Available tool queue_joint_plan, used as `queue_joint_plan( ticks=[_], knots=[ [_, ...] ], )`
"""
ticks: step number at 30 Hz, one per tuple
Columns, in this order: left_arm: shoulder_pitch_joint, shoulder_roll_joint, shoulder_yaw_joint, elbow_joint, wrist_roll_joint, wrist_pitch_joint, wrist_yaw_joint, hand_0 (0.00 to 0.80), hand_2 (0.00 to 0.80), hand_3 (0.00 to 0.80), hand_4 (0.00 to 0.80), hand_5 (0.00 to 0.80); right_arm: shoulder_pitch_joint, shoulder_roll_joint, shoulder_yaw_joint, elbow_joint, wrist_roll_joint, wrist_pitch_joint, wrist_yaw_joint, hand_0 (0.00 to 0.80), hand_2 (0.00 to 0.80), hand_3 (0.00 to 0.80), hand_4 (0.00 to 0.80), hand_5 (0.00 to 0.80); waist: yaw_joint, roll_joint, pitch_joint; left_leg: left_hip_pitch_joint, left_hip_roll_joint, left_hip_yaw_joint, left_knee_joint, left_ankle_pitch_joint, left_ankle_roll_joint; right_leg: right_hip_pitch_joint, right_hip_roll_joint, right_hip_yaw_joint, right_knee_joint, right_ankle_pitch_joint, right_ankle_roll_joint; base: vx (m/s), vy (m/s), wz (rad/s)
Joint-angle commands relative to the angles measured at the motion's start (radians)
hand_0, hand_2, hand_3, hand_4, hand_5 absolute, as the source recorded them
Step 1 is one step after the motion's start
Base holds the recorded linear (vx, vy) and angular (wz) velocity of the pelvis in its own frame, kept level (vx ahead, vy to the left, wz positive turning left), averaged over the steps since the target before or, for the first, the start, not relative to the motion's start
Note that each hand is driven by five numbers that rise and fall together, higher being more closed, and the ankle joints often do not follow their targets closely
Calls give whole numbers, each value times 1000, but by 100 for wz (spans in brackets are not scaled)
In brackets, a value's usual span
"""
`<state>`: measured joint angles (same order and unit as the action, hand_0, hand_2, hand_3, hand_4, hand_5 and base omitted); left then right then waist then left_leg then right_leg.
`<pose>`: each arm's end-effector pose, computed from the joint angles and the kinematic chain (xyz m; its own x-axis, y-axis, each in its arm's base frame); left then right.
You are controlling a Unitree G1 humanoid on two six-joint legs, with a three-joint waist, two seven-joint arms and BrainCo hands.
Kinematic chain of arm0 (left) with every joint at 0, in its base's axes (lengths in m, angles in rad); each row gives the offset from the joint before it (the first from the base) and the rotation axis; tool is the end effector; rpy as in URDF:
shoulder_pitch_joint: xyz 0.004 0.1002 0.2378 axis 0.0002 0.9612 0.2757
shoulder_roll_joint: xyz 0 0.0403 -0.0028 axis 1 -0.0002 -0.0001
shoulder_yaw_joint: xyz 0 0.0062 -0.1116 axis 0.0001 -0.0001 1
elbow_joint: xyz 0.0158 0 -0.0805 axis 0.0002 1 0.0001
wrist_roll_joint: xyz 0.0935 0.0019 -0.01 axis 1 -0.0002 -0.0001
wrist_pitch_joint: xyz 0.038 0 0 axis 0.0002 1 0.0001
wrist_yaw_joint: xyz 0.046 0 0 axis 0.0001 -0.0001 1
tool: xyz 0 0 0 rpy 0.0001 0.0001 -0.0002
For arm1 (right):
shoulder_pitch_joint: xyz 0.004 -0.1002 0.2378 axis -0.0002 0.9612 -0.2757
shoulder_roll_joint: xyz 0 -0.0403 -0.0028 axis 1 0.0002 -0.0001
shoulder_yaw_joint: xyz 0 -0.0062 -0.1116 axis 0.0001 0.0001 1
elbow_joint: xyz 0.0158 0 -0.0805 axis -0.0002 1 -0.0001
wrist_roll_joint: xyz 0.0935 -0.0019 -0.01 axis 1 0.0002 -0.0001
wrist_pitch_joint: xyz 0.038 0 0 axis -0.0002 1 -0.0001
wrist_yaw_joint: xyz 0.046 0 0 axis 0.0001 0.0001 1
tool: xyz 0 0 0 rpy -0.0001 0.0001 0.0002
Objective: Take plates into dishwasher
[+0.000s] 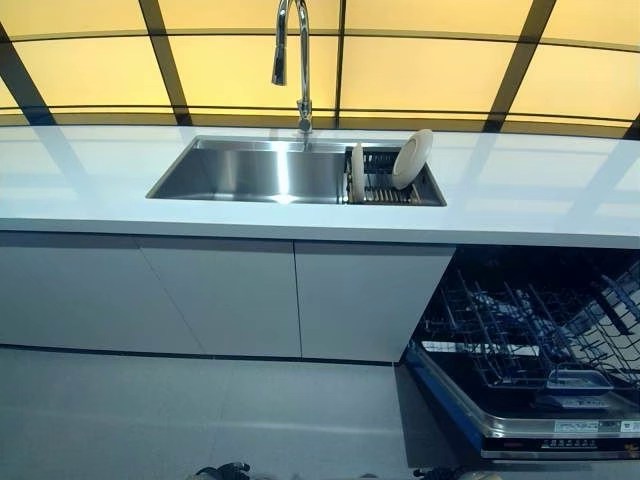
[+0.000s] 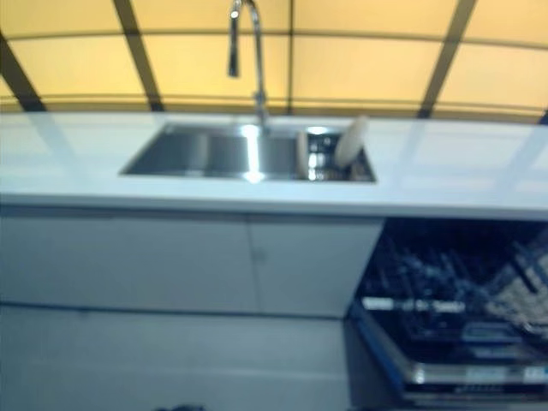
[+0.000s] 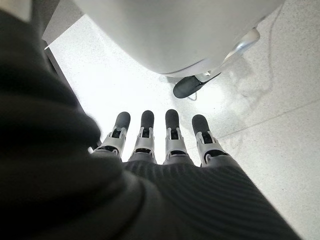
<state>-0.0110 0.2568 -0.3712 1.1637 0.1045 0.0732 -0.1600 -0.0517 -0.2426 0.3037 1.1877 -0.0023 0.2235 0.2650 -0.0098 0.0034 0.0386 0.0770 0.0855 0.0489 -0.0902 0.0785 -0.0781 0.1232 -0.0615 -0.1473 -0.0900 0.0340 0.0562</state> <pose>0.0777 0.2140 -0.1174 0.2430 -0.0065 -0.9700 0.4950 0.8608 0.1183 0.0841 -0.2163 -0.1167 0.1161 0.0588 -0.9915 -0.3451 0.9384 0.0152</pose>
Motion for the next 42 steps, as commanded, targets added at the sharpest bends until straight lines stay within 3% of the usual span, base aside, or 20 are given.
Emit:
queue_joint_plan(
  ticks=[1, 8, 16, 19, 22, 24, 25, 29, 34, 35, 38, 39, 40, 42],
  knots=[
    [-94, -7, -14, 52, 15, -18, 3, 0, 0, 0, 0, 0, -34, 11, 0, 72, -41, 12, -17, 0, 0, 0, 0, 0, 17, -38, 54, 43, -93, 50, 3, -82, 83, 5, -2, -10, 10, 25, 41, 0, 0, 0],
    [-90, -9, -12, 54, 6, -10, 3, 0, 0, 0, 0, 0, -37, 12, 9, 73, -44, -10, -5, 0, 0, 0, 0, 0, 19, -38, 58, 45, -92, 48, 3, -81, 83, 7, -2, -10, 12, 23, 40, 0, 0, 0],
    [-85, -10, -13, 54, 55, 9, -7, 0, 0, 0, 0, 0, -54, 20, 82, -25, -7, -192, 248, 0, 0, 0, 0, 0, 31, -44, 62, 56, -99, 34, 3, -81, 91, 11, -8, -10, 34, 13, 39, 0, 0, 0],
    [-75, 0, -23, 32, 67, 18, -10, 0, 0, 0, 0, 0, -66, 3, 113, -235, 105, -180, 367, 0, 0, 0, 0, 0, 36, -50, 67, 62, -103, 29, 3, -79, 95, 8, -15, -10, 50, 9, 42, 6, 12, 0],
    [-55, 17, -30, 1, 63, 27, -10, 0, 0, 0, 0, 0, -66, -15, 134, -572, 289, -80, 467, 0, 0, 0, 0, 0, 34, -57, 71, 65, -109, 32, 3, -81, 101, 0, -24, -6, 60, 11, 47, 21, 62, -1],
    [-48, 26, -34, -9, 56, 28, -11, 0, 0, 0, 0, 0, -70, -32, 155, -738, 436, -43, 509, 0, 0, 0, 0, 0, 31, -58, 73, 65, -112, 38, 3, -83, 106, -12, -32, 1, 74, 11, 53, 12, 121, -1],
    [-49, 30, -39, -13, 42, 28, -8, 0, 0, 0, 0, 0, -81, -31, 169, -889, 604, -41, 538, 0, 0, 0, 0, 0, 27, -55, 78, 62, -116, 45, 8, -84, 112, -29, -43, 12, 100, 7, 63, 2, 161, 0],
    [-67, 27, -51, -17, 18, 35, 2, 0, 0, 0, 0, 0, -143, 44, 151, -1080, 880, -32, 499, 0, 0, 0, 0, 0, 30, -44, 97, 41, -123, 52, 41, -92, 130, -77, -77, 25, 196, 11, 88, -14, 155, 0],
    [-92, 19, -88, 13, 34, 43, 4, 0, 0, 0, 0, 0, -307, 123, 46, -1211, 1084, -134, 323, 0, 0, 0, 0, 0, 44, -17, 108, -2, -142, 13, 91, -102, 156, -163, -151, 69, 428, 131, 74, 12, 166, -7],
    [-95, 19, -92, 17, 35, 42, 4, 0, 0, 0, 0, 0, -319, 125, 36, -1214, 1096, -134, 309, 0, 0, 0, 0, 0, 45, -15, 108, -3, -143, 10, 93, -103, 157, -173, -154, 73, 451, 139, 74, 39, 176, -6],
    [-107, 22, -111, 52, 40, 38, 4, 0, 0, 0, 0, 0, -427, 113, -42, -1232, 1191, -219, 163, 0, 0, 0, 0, 0, 44, 4, 106, 7, -144, -16, 92, -112, 158, -244, -163, 84, 594, 183, 75, 70, 157, 4],
    [-110, 25, -114, 61, 27, 41, 5, 0, 0, 0, 0, 0, -478, 95, -67, -1227, 1226, -282, 94, 0, 0, 0, 0, 0, 41, 3, 103, 21, -148, -17, 84, -118, 154, -268, -165, 76, 584, 194, 78, 106, 119, 12],
    [-112, 26, -115, 65, 25, 39, 5, 0, 0, 0, 0, 0, -500, 90, -80, -1228, 1231, -288, 69, 0, 0, 0, 0, 0, 40, 1, 101, 25, -150, -19, 81, -120, 153, -274, -163, 74, 571, 191, 77, 136, 67, 19],
    [-116, 25, -117, 95, 29, 29, 3, 0, 0, 0, 0, 0, -577, 49, -119, -1216, 1186, -368, -56, 0, 0, 0, 0, 0, 34, -18, 92, 44, -168, -32, 80, -141, 150, -283, -138, 63, 438, 172, 71, 234, -29, 4]
  ],
)
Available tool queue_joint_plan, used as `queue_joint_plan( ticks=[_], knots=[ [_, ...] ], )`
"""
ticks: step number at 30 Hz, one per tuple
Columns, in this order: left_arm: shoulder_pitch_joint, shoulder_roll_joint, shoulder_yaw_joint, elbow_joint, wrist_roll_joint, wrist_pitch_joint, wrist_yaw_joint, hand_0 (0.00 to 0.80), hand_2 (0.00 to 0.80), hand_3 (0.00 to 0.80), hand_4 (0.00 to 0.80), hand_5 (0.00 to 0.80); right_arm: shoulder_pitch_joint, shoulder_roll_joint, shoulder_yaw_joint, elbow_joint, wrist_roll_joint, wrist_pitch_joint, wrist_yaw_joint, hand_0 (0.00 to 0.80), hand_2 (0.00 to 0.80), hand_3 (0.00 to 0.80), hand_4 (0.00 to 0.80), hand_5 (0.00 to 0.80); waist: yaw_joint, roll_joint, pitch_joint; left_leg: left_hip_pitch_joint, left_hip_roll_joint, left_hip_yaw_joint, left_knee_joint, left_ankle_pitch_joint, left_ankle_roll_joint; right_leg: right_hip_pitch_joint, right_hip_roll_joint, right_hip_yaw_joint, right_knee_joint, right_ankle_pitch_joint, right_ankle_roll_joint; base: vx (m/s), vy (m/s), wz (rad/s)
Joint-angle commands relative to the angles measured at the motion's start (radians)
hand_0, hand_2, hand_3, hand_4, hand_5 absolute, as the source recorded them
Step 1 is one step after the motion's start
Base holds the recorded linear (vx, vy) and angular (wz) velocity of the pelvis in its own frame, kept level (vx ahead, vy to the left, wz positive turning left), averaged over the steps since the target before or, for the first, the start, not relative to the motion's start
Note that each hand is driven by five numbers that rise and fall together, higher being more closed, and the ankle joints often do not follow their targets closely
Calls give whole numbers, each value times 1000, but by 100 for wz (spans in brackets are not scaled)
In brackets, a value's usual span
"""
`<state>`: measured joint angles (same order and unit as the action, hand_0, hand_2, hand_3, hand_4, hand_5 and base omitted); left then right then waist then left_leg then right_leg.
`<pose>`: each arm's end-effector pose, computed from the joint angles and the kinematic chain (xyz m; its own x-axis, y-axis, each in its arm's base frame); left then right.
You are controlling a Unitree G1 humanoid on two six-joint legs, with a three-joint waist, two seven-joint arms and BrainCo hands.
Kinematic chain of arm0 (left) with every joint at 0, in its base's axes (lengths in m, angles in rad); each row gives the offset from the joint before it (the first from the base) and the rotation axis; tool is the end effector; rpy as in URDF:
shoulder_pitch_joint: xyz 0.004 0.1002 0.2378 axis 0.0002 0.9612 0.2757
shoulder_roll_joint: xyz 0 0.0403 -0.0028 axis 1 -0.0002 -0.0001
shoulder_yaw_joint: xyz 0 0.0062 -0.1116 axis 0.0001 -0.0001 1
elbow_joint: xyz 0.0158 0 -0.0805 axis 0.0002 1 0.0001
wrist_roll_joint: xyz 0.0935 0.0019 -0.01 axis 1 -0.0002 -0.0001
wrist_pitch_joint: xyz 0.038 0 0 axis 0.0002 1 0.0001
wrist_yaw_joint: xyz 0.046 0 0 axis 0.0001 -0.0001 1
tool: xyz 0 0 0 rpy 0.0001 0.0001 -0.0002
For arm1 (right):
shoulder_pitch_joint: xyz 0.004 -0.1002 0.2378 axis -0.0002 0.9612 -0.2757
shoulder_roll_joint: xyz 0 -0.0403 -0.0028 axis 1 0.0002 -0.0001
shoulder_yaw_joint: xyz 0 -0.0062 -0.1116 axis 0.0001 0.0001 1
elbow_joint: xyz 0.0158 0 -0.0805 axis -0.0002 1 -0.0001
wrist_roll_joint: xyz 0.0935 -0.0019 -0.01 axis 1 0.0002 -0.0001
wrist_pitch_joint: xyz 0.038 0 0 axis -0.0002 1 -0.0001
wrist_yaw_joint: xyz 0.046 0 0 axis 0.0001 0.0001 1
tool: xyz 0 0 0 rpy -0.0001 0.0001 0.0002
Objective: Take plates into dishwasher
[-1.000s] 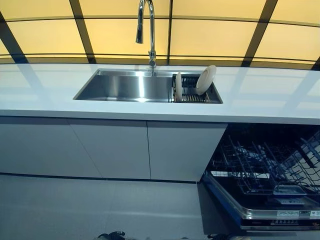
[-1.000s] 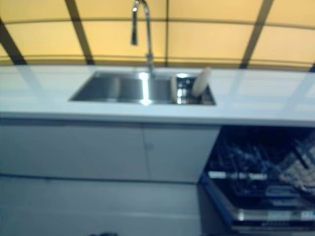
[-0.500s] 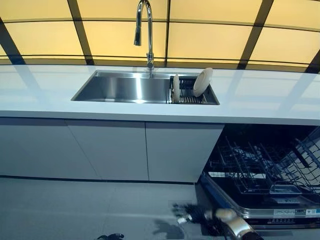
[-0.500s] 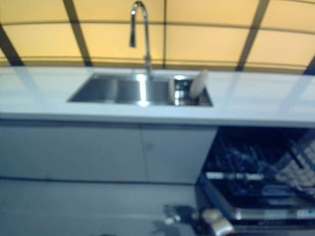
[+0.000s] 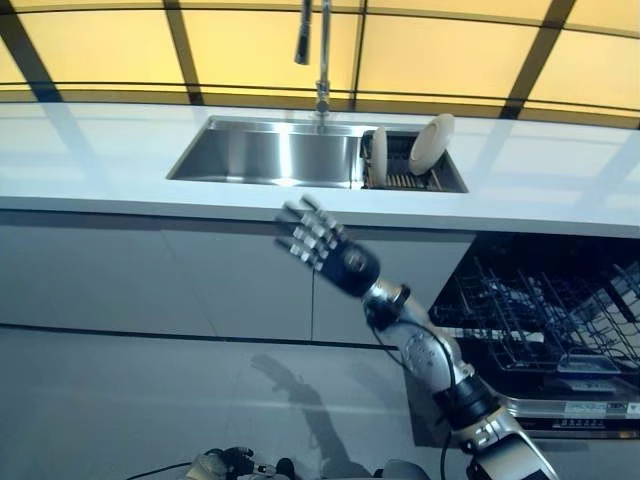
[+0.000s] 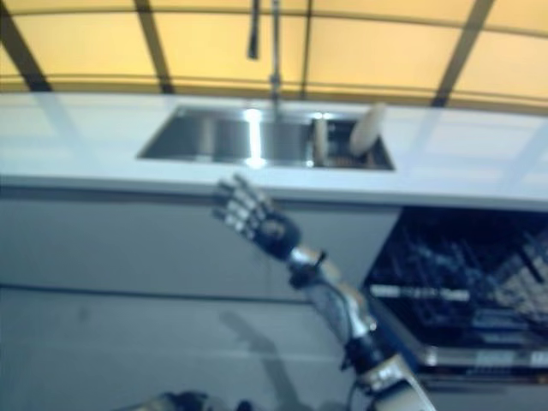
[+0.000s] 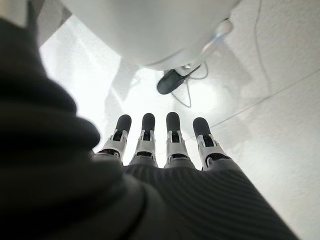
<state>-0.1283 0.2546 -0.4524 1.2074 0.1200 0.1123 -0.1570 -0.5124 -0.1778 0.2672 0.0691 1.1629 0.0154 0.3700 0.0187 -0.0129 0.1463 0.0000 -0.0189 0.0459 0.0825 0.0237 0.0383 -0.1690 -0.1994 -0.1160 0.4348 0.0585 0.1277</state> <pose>0.1109 0.2099 -0.1111 0.2648 0.0151 -0.9642 0.5761 0.7993 0.1707 0.2751 -0.1028 0.1311 0.6173 0.5505 0.5621 -0.7806 0.3393 0.5250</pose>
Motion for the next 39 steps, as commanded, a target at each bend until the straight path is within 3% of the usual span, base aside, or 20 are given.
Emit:
queue_joint_plan(
  ticks=[1, 3, 5, 7, 13, 15, 16, 18, 19, 20, 22, 23, 25, 26, 28, 30, 31, 34, 35, 39],
  knots=[
    [0, 23, -36, 67, 19, -16, 1, 0, 0, 0, 0, 0, -145, -41, -100, -87, -8, -181, -208, 0, 0, 0, 0, 0, -2, -9, -17, 136, -72, -38, -89, -102, 31, 11, 15, 24, -169, 138, -1, 267, -53, -4],
    [3, 14, -40, 96, 28, -25, 6, 0, 0, 0, 0, 0, -192, -89, -133, -55, -80, -207, -290, 0, 0, 0, 0, 0, -11, -19, -25, 152, -83, -50, -82, -126, 27, 11, 44, 17, -279, 113, -1, 301, -56, 5],
    [12, -1, -35, 119, 50, -23, 10, 0, 0, 0, 0, 0, -274, -184, -164, 22, -230, -137, -493, 0, 0, 0, 0, 0, -24, -32, -40, 190, -100, -66, -79, -158, 21, -4, 80, 5, -413, 148, 14, 397, -77, 3],
    [16, -4, -39, 118, 48, -13, 9, 0, 0, 0, 0, 0, -311, -243, -172, 74, -288, -92, -560, 0, 0, 0, 0, 0, -33, -32, -41, 223, -98, -76, -87, -169, 22, -29, 91, -4, -444, 176, 18, 355, -100, 12],
    [44, 20, -10, 129, 103, -27, -22, 0, 0, 0, 0, 0, -377, -395, -185, 91, -365, -21, -604, 0, 0, 0, 0, 0, -57, -54, -48, 302, -96, -125, -50, -248, 32, -68, 74, 12, -430, 213, 9, 445, -181, 43],
    [51, 19, 2, 137, 97, -25, -18, 0, 0, 0, 0, 0, -402, -414, -180, 91, -368, -8, -617, 0, 0, 0, 0, 0, -57, -53, -64, 313, -82, -116, -41, -259, 14, -39, 68, 7, -428, 196, 6, 443, -233, -1],
    [59, 21, 21, 140, 96, -21, -21, 0, 0, 0, 0, 0, -416, -415, -175, 84, -375, 12, -631, 0, 0, 0, 0, 0, -57, -49, -73, 329, -66, -90, -20, -277, -10, -32, 62, -9, -386, 172, 5, 454, -244, -12],
    [70, 25, 28, 141, 98, -28, -25, 0, 0, 0, 0, 0, -423, -407, -156, 67, -370, 15, -651, 0, 0, 0, 0, 0, -61, -33, -88, 358, -29, -56, 37, -200, -59, -16, 68, -48, -364, 143, -14, 446, -261, -1],
    [80, 30, 38, 137, 90, -45, -24, 0, 0, 0, 0, 0, -425, -404, -142, 54, -367, 20, -666, 0, 0, 0, 0, 0, -63, -21, -100, 345, -3, -42, 96, -110, -90, 12, 88, -55, -371, 119, -37, 410, -277, 15],
    [84, 31, 45, 128, 76, -58, -20, 0, 0, 0, 0, 0, -426, -404, -131, 49, -360, 15, -671, 0, 0, 0, 0, 0, -61, -21, -106, 317, 2, -40, 200, -11, -118, 46, 102, -51, -387, 102, -58, 444, -304, 22],
    [88, 24, 46, 111, 33, -83, 2, 0, 0, 0, 0, 0, -417, -404, -121, 31, -349, 14, -683, 0, 0, 0, 0, 0, -55, -28, -105, 246, 0, -40, 351, 93, -151, 98, 115, -41, -410, 82, -88, 367, -266, 23],
    [86, 15, 52, 100, 7, -97, 21, 0, 0, 0, 0, 0, -412, -412, -118, 26, -354, 22, -674, 0, 0, 0, 0, 0, -45, -52, -100, 156, -8, -22, 539, 142, -174, 135, 101, -36, -419, 68, -110, 330, -275, 20],
    [78, 7, 57, 80, -18, -103, 55, 0, 0, 0, 0, 0, -407, -428, -120, 26, -369, 33, -674, 0, 0, 0, 0, 0, -34, -78, -85, 6, 8, 5, 764, 150, -180, 172, 86, -42, -416, 43, -133, 263, -259, -3],
    [66, 8, 64, 59, -4, -101, 69, 0, 0, 0, 0, 0, -403, -444, -125, 33, -373, 35, -676, 0, 0, 0, 0, 0, -21, -91, -70, -91, 48, 29, 822, 112, -167, 204, 83, -56, -417, 25, -142, 244, -216, -18],
    [47, 20, 59, 43, -8, -106, 85, 0, 0, 0, 0, 0, -410, -464, -128, 50, -381, 36, -687, 0, 0, 0, 0, 0, -8, -100, -56, -159, 79, 42, 730, 79, -147, 226, 84, -59, -422, 11, -138, 275, -116, 2],
    [33, 33, 61, 27, -16, -110, 101, 0, 0, 0, 0, 0, -426, -471, -124, 70, -401, 37, -709, 0, 0, 0, 0, 0, 10, -92, -45, -140, 96, 61, 545, 58, -131, 248, 96, -59, -423, -10, -128, 347, 4, 6],
    [25, 44, 71, 14, -11, -103, 109, 0, 0, 0, 0, 0, -443, -477, -118, 88, -412, 40, -740, 0, 0, 0, 0, 0, 25, -85, -39, -122, 114, 76, 349, 70, -127, 271, 110, -52, -424, -32, -119, 424, 75, -7],
    [17, 50, 77, -4, -7, -84, 104, 0, 0, 0, 0, 0, -471, -494, -107, 132, -410, 56, -781, 0, 0, 0, 0, 0, 57, -71, -37, -121, 104, 35, 61, 102, -135, 306, 133, -21, -425, -57, -105, 424, 108, -5],
    [29, 48, 74, -10, -13, -84, 108, 0, 0, 0, 0, 0, -474, -501, -98, 175, -412, 50, -773, 0, 0, 0, 0, 0, 82, -64, -34, -145, 97, 5, -66, 156, -142, 350, 151, 15, -435, -71, -102, 443, 113, -3],
    [67, 51, 73, 0, -44, -102, 119, 0, 0, 0, 0, 0, -484, -528, -73, 276, -383, 21, -722, 0, 0, 0, 0, 0, 112, -52, -34, -211, 95, 12, -128, 234, -151, 439, 167, 82, -440, -120, -104, 398, 175, -36]
  ],
)
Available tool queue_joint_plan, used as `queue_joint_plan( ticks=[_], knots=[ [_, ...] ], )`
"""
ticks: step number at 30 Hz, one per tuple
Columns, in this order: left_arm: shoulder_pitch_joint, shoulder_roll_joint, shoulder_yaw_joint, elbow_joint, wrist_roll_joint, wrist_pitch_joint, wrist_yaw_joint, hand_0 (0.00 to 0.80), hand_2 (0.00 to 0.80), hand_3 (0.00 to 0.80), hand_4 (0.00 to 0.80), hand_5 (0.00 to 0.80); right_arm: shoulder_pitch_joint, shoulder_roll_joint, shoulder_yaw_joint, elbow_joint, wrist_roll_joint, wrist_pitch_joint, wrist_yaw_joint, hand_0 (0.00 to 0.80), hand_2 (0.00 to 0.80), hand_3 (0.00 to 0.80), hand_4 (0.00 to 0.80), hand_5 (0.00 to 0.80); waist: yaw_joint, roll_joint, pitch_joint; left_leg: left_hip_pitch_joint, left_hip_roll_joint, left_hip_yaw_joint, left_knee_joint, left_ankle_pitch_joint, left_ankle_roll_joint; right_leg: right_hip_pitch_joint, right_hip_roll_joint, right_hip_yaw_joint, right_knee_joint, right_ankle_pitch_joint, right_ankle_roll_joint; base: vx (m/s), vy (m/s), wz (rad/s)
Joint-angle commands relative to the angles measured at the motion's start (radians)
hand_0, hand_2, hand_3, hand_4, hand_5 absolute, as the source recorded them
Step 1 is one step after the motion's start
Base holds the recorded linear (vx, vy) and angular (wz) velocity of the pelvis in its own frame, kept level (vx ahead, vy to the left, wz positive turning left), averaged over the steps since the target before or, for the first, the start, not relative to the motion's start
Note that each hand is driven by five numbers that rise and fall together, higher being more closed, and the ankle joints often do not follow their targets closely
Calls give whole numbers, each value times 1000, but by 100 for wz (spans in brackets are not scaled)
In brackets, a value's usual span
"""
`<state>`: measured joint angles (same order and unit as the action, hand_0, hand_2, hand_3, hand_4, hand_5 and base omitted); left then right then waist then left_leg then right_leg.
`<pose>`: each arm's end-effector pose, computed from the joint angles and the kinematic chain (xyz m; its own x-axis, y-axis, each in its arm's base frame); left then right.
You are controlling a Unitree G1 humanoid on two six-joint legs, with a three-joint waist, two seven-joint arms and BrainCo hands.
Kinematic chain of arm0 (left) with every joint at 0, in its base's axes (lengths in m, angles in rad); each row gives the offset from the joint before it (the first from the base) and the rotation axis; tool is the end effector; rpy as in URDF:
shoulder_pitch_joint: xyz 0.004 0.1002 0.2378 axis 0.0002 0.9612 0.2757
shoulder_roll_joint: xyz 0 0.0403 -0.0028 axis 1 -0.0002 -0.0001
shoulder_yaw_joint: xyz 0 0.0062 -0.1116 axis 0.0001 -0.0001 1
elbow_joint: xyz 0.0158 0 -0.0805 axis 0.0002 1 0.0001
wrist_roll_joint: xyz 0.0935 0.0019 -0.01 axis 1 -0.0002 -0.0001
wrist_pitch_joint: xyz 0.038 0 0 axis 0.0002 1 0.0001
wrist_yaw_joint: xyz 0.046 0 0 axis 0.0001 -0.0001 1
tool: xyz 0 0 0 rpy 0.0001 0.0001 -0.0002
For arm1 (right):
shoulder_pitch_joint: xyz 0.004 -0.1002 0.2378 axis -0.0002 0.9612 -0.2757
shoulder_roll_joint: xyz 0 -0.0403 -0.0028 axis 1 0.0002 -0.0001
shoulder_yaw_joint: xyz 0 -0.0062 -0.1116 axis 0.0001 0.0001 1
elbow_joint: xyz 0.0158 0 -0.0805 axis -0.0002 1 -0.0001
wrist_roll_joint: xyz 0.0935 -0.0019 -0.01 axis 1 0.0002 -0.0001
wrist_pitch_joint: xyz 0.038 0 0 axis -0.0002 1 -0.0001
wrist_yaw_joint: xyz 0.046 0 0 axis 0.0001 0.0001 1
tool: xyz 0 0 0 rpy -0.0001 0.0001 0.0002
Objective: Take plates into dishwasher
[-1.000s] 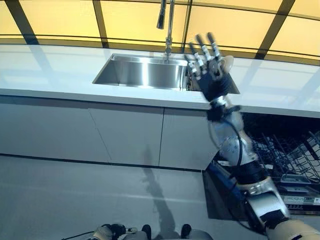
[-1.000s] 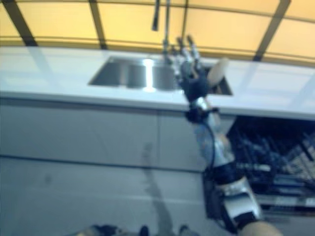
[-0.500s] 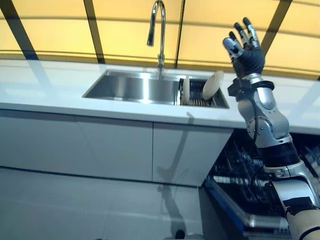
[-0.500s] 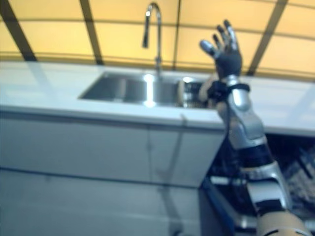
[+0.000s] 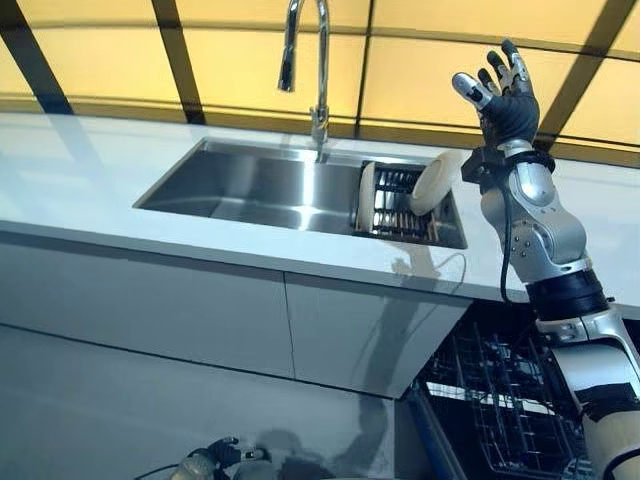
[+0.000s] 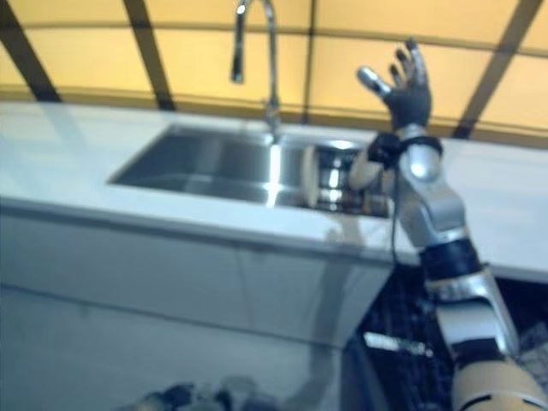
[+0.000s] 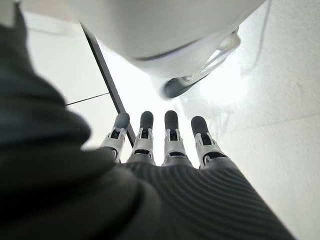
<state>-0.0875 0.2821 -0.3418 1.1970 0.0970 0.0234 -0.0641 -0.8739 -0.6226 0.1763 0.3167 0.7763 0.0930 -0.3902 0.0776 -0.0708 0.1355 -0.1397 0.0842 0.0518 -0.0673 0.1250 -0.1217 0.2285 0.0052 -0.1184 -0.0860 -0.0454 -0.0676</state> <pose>0.1035 0.2242 -0.1094 0.3777 0.0893 -0.9216 0.4389 0.8591 0.2632 0.3227 -0.2065 0.2312 0.9256 -0.1856 0.3299 0.1297 0.9743 0.1843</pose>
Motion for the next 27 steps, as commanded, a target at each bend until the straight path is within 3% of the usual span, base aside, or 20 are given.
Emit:
queue_joint_plan(
  ticks=[1, 2, 5, 8, 9, 11, 15, 18, 20, 22, 24, 27],
  knots=[
    [29, 24, -39, 16, -28, -18, 24, 0, 0, 0, 0, 0, -127, -88, 22, 49, 6, -62, 46, 0, 0, 0, 0, 0, 57, 6, -26, -80, -8, 5, 41, 131, 13, 54, -42, 91, 84, -29, 95, 249, 176, -50],
    [30, 24, -40, 17, -30, -20, 23, 0, 0, 0, 0, 0, -130, -91, 23, 58, 7, -64, 48, 0, 0, 0, 0, 0, 58, 6, -27, -84, -8, 3, 53, 129, 16, 60, -45, 94, 87, -35, 96, 308, 272, -61],
    [8, 24, -51, 43, -66, -7, 18, 0, 0, 0, 0, 0, -122, -100, 8, 102, 16, -79, 78, 0, 0, 0, 0, 0, 49, -12, -52, -43, -20, 21, 79, 35, 61, 75, -115, 66, 114, -57, 146, 320, 324, -65],
    [-21, 29, -66, 47, -61, 0, 10, 0, 0, 0, 0, 0, -91, -109, -18, 94, -1, -64, 53, 0, 0, 0, 0, 0, 43, -32, -68, -35, -49, 44, 109, -6, 94, 69, -169, 35, 167, -21, 180, 245, 277, -35],
    [-40, 30, -81, 43, -62, 4, 11, 0, 0, 0, 0, 0, -71, -117, -36, 93, -19, -53, 36, 0, 0, 0, 0, 0, 36, -44, -73, -22, -77, 44, 114, -25, 116, 44, -210, 23, 251, 54, 191, 239, 293, -4],
    [-53, 37, -100, 39, -55, 9, 7, 0, 0, 0, 0, 0, -52, -131, -61, 103, -12, -29, 26, 0, 0, 0, 0, 0, 33, -44, -85, -13, -101, 44, 117, -39, 140, 2, -242, 20, 355, 142, 191, 271, 349, 0],
    [-53, 49, -124, 33, -46, 28, 11, 0, 0, 0, 0, 0, -36, -153, -89, 141, -52, -4, 3, 0, 0, 0, 0, 0, 29, -17, -88, 47, -120, 45, 96, -66, 167, -110, -302, -17, 575, 240, 189, 228, 305, 4],
    [-47, 62, -115, 24, -44, 51, 13, 0, 0, 0, 0, 0, -59, -169, -82, 178, -57, -5, -6, 0, 0, 0, 0, 0, 24, -8, -80, 111, -121, 54, 51, -72, 166, -175, -305, -46, 556, 213, 183, 153, 129, -6],
    [-50, 73, -95, 23, -44, 69, 9, 0, 0, 0, 0, 0, -112, -193, -62, 228, -61, 15, -22, 0, 0, 0, 0, 0, 19, 1, -77, 156, -107, 62, 12, -67, 150, -213, -266, -92, 411, 164, 174, 189, 11, -11],
    [-49, 86, -75, 20, -37, 80, 2, 0, 0, 0, 0, 0, -157, -225, -41, 264, -76, 29, -29, 0, 0, 0, 0, 0, 8, -2, -71, 197, -95, 67, -16, -81, 130, -245, -227, -120, 262, 164, 187, 164, -66, -25],
    [-41, 91, -64, 14, -33, 93, 2, 0, 0, 0, 0, 0, -171, -257, -26, 268, -65, 49, -38, 0, 0, 0, 0, 0, -12, -10, -65, 218, -98, 68, -20, -102, 124, -274, -192, -103, 164, 182, 202, 132, -68, -9],
    [-38, 95, -54, 15, -30, 98, 3, 0, 0, 0, 0, 0, -186, -298, -16, 273, -95, 84, -72, 0, 0, 0, 0, 0, -31, -22, -55, 229, -105, 59, -20, -128, 127, -314, -181, -70, 157, 233, 219, 89, -65, 8]
  ],
)
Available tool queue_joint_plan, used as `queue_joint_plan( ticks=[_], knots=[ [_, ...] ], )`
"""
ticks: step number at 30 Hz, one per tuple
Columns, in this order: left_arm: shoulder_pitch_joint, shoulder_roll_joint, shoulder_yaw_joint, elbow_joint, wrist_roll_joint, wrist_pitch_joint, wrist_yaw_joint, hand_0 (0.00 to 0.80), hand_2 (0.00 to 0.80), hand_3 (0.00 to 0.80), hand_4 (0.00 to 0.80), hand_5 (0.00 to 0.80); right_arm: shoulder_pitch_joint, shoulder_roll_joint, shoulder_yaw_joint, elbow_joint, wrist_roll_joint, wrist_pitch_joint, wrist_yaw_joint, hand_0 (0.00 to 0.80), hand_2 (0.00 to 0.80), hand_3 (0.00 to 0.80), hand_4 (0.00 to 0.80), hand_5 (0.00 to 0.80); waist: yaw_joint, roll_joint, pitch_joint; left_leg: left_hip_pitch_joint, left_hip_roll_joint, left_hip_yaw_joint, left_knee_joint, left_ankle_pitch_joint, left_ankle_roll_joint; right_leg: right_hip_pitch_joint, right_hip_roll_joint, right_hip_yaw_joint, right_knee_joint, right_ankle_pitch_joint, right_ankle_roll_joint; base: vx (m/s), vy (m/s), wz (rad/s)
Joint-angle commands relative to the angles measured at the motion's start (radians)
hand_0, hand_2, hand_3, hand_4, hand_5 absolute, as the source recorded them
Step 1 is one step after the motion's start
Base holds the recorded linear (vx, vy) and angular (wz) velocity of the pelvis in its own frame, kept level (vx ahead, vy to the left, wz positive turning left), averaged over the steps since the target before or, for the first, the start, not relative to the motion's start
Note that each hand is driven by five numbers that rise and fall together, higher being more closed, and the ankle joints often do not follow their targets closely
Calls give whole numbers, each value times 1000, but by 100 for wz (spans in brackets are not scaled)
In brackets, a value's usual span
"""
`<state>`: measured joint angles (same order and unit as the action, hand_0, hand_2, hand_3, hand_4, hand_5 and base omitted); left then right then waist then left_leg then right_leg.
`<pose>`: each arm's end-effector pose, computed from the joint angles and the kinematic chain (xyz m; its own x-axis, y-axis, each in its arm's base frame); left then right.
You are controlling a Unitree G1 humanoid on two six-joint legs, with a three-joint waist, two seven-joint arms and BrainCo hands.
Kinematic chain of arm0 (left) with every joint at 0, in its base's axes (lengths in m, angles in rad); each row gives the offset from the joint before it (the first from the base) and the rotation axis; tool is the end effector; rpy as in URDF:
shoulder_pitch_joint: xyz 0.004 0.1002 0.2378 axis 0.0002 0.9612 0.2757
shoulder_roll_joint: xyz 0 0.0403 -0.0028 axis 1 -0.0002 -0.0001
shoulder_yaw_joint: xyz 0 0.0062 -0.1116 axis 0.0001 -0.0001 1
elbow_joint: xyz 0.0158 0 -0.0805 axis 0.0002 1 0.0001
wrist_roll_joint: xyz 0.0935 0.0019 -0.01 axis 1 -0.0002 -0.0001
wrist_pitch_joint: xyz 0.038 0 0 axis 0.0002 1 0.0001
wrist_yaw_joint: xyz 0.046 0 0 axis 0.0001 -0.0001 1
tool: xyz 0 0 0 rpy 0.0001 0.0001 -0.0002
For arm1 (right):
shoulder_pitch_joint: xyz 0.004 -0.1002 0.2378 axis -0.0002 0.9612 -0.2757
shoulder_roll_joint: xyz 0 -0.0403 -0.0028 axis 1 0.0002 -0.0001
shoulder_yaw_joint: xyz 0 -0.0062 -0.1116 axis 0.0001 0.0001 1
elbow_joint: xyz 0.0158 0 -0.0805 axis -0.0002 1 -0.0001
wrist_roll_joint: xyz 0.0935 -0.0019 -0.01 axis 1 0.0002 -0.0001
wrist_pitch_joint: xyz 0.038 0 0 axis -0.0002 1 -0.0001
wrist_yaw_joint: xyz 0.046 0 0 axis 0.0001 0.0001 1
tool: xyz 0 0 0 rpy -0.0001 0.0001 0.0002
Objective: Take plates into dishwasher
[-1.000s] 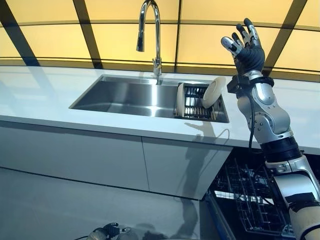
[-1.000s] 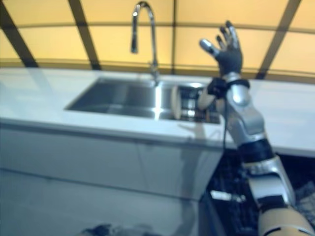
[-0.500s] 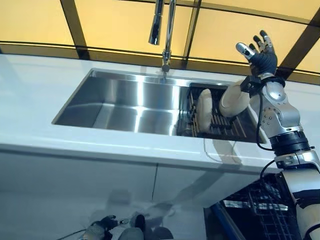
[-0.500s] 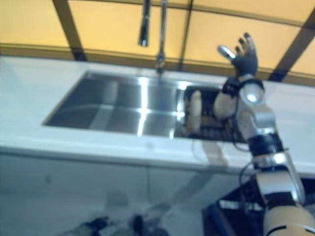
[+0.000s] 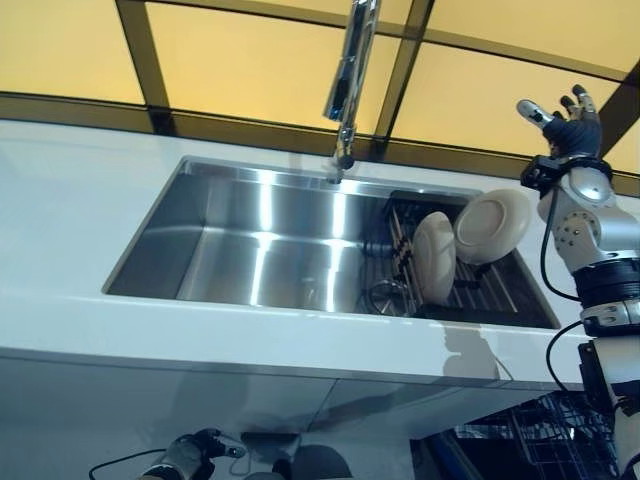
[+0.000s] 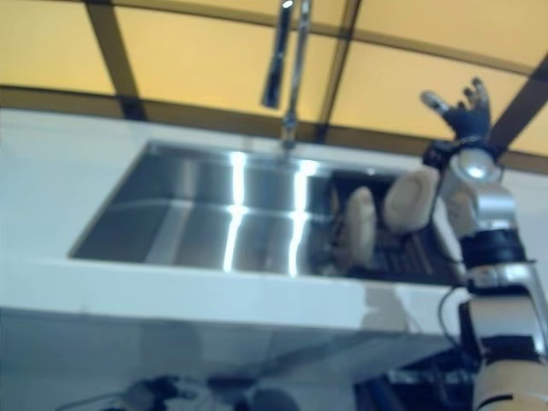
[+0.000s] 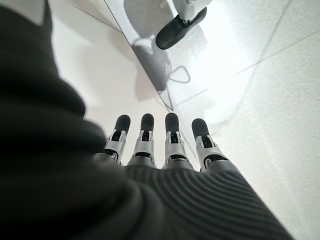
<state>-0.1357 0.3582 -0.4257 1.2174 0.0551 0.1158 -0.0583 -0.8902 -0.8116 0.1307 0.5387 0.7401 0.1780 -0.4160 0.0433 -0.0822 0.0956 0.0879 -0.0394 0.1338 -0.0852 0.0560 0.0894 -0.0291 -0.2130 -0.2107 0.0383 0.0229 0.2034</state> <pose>0.1127 0.2483 -0.1009 0.3207 0.1970 -0.9265 0.4628 0.8208 0.3348 0.3196 -0.2809 0.2347 0.8623 -0.4657 0.1989 0.4619 0.8843 0.0680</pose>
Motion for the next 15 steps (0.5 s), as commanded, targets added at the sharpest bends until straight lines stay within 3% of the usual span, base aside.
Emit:
queue_joint_plan(
  ticks=[1, 9, 15],
  knots=[
    [12, 22, 35, -6, 14, 3, -6, 0, 0, 0, 0, 0, -172, -130, 29, 67, -78, 9, -48, 0, 0, 0, 0, 0, 1, -10, -16, 3, 21, -24, -2, -62, -83, -48, 45, 28, 23, 141, -55, 72, -76, 11],
    [23, 14, 27, -34, -15, -20, -20, 0, 0, 0, 0, 0, -220, -222, 75, 204, -69, 67, -31, 0, 0, 0, 0, 0, 9, -29, -36, 7, 45, -1, -2, -62, -91, 38, 70, 14, -38, 98, -53, 56, -90, -4],
    [28, 18, 16, -47, -4, -25, -17, 0, 0, 0, 0, 0, -211, -243, 82, 327, 100, 229, 180, 0, 0, 0, 0, 0, 12, -42, -33, 17, 57, 17, -2, -66, -98, 59, 79, -1, -53, 84, -56, 38, -84, 1]
  ],
)
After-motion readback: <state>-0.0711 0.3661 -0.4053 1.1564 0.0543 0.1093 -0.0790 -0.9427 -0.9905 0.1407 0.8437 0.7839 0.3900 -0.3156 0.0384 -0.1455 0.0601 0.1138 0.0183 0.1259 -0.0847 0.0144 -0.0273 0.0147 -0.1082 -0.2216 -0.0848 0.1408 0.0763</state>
